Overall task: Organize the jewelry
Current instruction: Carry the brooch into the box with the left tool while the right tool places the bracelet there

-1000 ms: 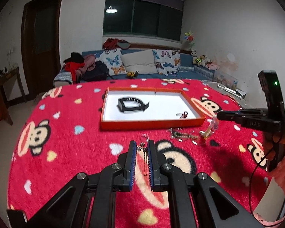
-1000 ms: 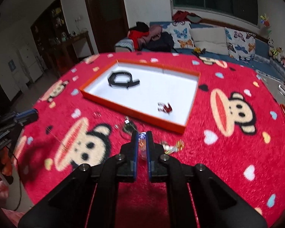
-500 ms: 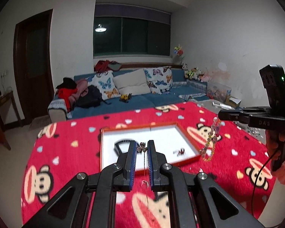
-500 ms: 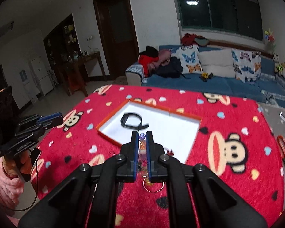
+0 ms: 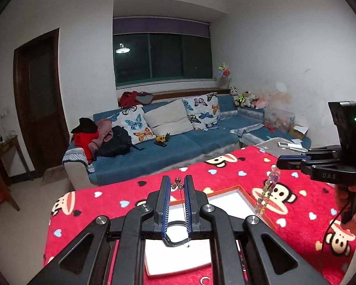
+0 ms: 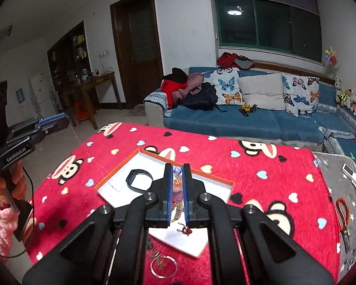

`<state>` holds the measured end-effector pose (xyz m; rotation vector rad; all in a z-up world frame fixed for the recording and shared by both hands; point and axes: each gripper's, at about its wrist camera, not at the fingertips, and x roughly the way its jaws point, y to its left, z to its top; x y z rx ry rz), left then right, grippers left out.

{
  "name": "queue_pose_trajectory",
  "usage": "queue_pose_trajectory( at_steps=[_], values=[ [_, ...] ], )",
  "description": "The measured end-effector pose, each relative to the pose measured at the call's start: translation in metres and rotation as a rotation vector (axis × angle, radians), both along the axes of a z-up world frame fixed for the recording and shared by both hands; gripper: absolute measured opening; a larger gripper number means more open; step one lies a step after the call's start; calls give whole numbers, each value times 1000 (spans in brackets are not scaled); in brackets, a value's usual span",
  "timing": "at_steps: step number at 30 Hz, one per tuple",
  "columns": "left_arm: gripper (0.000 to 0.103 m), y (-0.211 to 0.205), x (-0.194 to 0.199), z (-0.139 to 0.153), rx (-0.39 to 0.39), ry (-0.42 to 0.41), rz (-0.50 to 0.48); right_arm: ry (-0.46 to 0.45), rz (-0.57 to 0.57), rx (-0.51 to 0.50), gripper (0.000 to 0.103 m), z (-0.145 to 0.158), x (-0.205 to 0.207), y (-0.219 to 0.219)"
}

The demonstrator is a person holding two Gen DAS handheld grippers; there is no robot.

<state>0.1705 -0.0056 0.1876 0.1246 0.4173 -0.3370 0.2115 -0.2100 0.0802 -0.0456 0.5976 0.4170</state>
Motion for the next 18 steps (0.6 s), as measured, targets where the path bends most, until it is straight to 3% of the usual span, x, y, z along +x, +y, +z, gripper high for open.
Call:
queue_pose_trajectory(
  at_steps=[7, 18],
  values=[
    [12, 4, 25, -29, 22, 57, 21, 44, -13, -23, 8, -25, 22, 3],
    [12, 14, 50, -121, 44, 223, 51, 145, -29, -40, 8, -74, 41, 6]
  ],
)
